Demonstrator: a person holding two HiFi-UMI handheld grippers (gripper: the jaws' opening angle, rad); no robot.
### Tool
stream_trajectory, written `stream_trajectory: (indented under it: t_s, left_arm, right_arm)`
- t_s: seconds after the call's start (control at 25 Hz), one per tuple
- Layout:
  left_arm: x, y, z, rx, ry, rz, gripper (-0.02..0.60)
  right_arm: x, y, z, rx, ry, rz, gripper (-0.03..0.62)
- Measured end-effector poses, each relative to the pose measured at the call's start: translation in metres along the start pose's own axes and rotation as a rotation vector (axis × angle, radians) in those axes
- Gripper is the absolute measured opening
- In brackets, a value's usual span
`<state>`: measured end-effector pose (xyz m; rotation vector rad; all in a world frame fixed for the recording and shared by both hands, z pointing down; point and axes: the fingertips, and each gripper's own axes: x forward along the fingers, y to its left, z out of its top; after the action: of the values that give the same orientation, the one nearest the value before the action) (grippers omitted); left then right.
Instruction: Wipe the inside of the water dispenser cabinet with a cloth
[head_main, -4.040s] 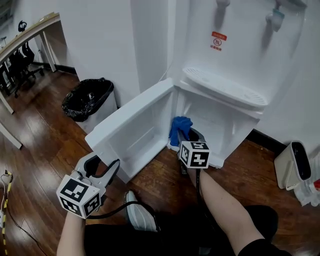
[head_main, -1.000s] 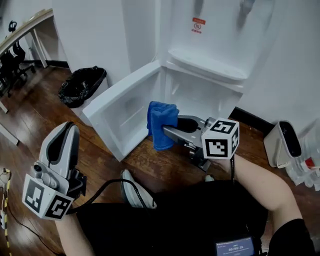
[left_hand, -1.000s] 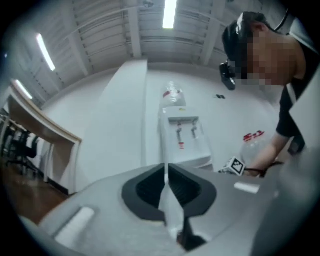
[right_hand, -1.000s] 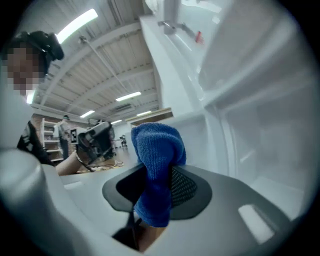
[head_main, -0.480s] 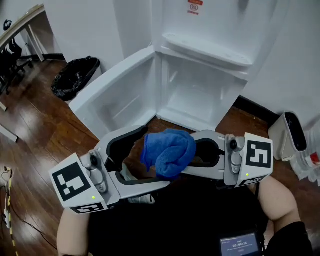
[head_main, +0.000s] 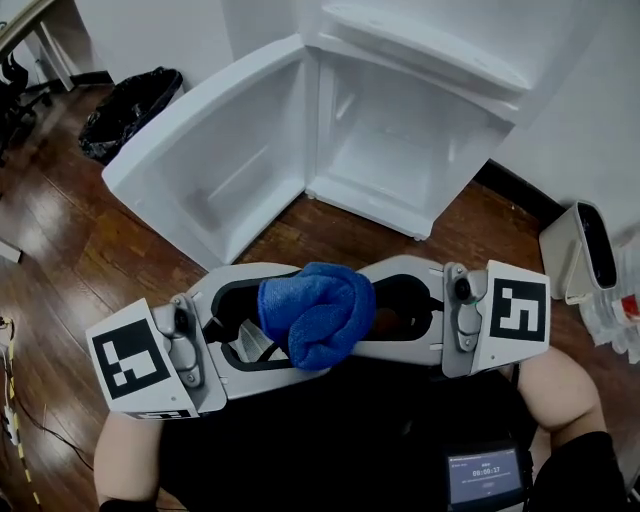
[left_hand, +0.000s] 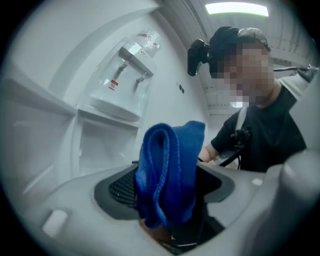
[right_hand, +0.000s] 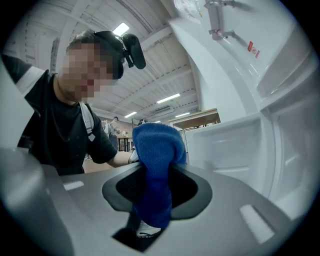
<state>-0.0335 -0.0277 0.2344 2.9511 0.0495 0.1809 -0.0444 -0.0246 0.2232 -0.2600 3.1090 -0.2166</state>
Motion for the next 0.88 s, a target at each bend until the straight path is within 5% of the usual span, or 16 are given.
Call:
stream_trajectory:
  t_s: [0.2,0.32,0.44,0.56,0.72,0.88]
  left_arm:
    - [-0.001,-0.007,0.003,0.007,-0.022,-0.007,0.223]
    - [-0.002,-0.014,0.008,0.016,-0.047,-0.016,0.177]
    - [-0.002,-0.018,0.014,0.020,-0.074,-0.013,0.163]
    - [-0.002,-0.015,0.018,0.007,-0.104,0.030,0.163]
    - [-0.014,0.013,0.030,-0.008,-0.160,0.170,0.163]
    - [-0.018,0.073,0.046,0.049,-0.145,0.483,0.161]
  right_arm:
    - [-0.005,0.001,-0.002,0.030,-0.004,-0.002,0.129]
    - [-0.012,-0.001,-0.002,0.095,-0.036,0.070,0.134]
    - [-0.015,0.001,0.003,0.170,-0.061,0.132,0.163]
    - [-0.020,-0.005,0.005,0.185,-0.065,0.097,0.181]
    - [-0.037,-0.039,0.015,0.175,-0.103,-0.095,0.179]
    - [-0.088,-0.096,0.048,0.091,-0.241,-0.503,0.133]
